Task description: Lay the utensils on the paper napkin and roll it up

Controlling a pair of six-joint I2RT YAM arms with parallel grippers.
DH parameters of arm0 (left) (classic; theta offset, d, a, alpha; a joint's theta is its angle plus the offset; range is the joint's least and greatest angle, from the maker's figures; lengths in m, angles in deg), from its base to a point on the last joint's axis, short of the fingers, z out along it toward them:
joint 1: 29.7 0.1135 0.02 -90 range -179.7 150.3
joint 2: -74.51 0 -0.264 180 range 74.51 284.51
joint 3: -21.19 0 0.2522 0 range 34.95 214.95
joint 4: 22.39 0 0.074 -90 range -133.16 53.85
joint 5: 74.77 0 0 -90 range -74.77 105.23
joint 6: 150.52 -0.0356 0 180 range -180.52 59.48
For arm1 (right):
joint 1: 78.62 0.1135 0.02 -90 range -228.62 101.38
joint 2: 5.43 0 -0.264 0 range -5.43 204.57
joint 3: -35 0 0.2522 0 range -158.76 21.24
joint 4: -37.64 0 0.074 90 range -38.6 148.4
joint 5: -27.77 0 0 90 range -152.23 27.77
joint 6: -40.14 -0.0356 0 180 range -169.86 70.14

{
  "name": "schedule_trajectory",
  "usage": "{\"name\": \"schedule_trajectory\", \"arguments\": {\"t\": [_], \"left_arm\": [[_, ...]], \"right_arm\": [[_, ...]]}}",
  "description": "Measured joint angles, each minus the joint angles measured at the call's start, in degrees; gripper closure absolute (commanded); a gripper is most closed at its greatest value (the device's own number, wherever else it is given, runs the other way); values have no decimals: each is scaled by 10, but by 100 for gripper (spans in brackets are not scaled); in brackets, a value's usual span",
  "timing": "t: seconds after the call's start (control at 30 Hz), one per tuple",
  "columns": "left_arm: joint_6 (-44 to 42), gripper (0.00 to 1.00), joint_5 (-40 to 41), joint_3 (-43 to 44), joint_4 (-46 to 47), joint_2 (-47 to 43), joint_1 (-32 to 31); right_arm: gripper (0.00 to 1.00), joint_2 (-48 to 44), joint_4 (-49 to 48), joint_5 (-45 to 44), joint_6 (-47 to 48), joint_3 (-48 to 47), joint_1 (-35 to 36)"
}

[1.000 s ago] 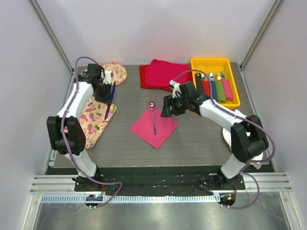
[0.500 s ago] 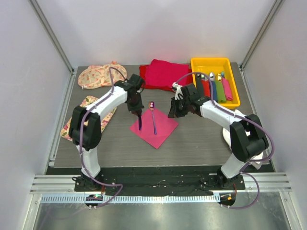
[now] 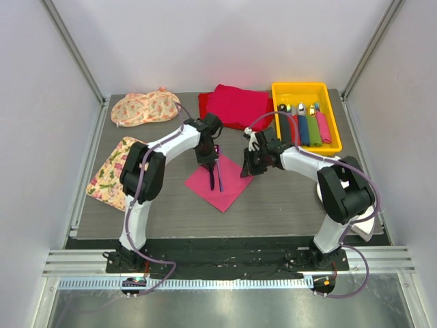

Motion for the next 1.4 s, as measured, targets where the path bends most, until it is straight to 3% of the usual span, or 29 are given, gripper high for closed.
{"name": "schedule_trajectory", "arguments": {"t": [1.13, 1.4], "left_arm": [[14, 100, -15, 20, 0, 33, -11], [14, 86, -17, 20, 0, 34, -15]], "right_arm": [[99, 34, -22, 5, -3, 4, 0], [99, 34, -22, 7, -3, 4, 0]]}}
